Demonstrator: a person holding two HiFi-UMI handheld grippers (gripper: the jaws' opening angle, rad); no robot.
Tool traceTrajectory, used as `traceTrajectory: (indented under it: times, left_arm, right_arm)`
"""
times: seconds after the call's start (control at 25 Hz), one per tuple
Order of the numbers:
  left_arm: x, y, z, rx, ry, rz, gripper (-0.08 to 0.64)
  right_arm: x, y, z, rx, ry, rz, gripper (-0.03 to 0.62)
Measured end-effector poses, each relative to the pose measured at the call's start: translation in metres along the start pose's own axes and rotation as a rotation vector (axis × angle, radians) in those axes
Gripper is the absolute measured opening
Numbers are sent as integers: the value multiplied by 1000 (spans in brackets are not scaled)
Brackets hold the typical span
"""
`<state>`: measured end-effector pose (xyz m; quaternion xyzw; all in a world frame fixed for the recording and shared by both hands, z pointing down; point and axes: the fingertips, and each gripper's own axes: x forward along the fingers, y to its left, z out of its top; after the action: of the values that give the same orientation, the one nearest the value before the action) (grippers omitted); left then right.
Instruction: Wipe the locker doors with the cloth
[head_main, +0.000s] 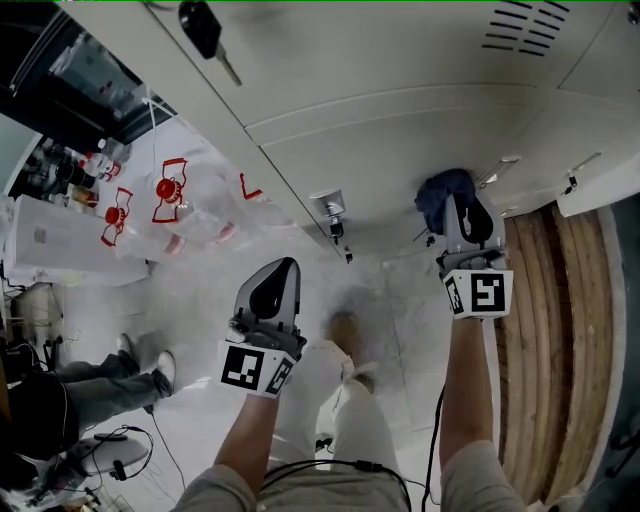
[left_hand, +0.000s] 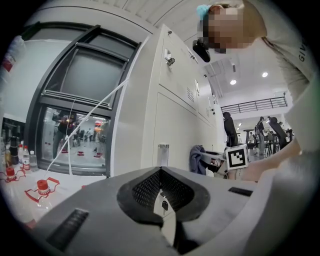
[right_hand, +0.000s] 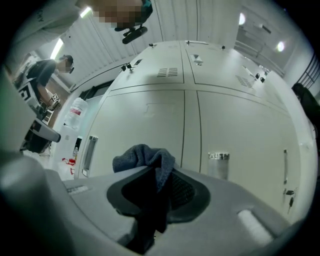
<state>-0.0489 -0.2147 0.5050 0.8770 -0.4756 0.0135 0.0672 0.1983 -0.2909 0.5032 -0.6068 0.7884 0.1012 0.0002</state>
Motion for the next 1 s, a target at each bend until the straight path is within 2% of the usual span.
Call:
traceTrajectory:
  times: [0.28,0.4,0.6,0.76,1.0]
  left_arm:
    - [-5,1,-9,-5,18,10,-2]
    - [-7,5,-11,-8,24,18,-2]
    - [-9,6,-13,-15,30,21,-2]
    - [-10,6,-19,-16,34,16,-2]
    - [-14,14,-31,8,35,20,-2]
  right_arm:
    - [-6,-23,-8,27,19,-77,72]
    - [-12,-18,-5,53,-9,-87,58]
    - [-21,22,-20,100,7,-4,55]
    - [-23,70,-44,150,46,79,55]
    - [-17,141,-90,170,115,225,55]
